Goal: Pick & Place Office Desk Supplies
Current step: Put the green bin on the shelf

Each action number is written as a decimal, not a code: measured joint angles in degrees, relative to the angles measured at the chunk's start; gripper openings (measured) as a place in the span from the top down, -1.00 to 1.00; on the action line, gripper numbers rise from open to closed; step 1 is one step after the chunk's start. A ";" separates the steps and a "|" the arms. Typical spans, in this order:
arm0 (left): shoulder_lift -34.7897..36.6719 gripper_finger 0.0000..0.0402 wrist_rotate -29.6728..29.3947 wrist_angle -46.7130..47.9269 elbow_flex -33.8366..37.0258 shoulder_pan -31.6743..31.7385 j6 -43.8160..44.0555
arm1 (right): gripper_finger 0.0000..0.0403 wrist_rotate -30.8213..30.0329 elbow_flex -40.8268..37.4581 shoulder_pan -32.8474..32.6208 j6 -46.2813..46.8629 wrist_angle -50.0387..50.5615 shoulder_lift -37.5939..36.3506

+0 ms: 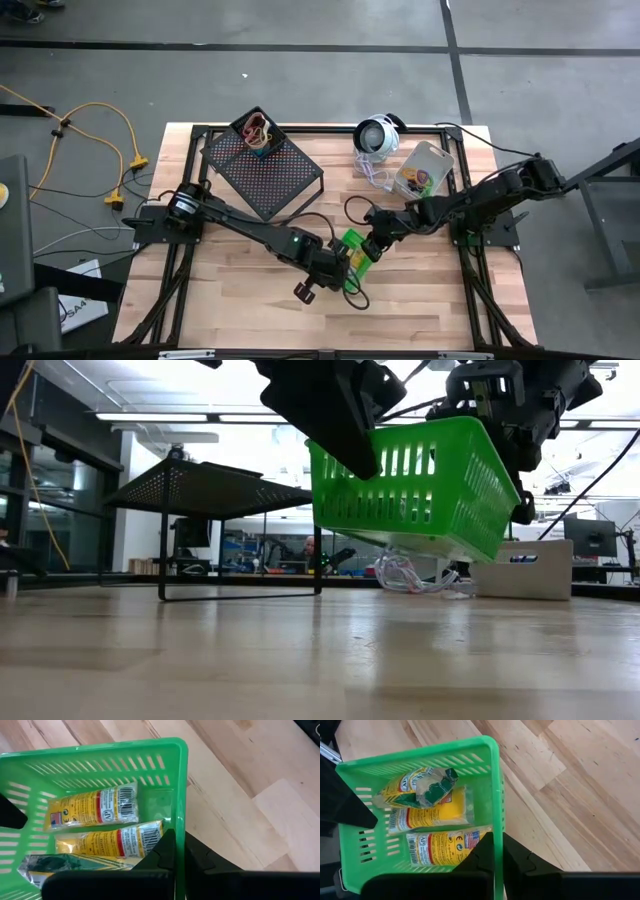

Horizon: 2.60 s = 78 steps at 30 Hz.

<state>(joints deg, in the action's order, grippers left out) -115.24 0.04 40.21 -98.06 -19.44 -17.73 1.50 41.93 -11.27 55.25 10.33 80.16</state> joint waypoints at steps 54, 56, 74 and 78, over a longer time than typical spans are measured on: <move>-0.02 1.00 1.32 2.61 0.00 -0.22 4.46 | 0.37 -4.37 0.00 0.02 -4.37 -0.30 0.00; -0.02 1.00 1.30 3.74 0.00 -0.22 4.73 | 0.37 -4.17 0.00 0.02 -4.58 -0.31 0.00; -0.04 1.00 -0.65 5.85 0.00 -0.22 7.68 | 0.37 5.18 0.04 -1.99 -5.29 11.24 -8.05; -0.04 1.00 -0.82 5.59 0.00 -0.22 7.69 | 0.37 4.55 0.00 -4.80 -3.92 16.42 -10.80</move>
<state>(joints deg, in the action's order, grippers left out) -115.28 -0.78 45.80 -98.06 -19.66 -10.04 6.05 41.93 -16.07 51.32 26.75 69.36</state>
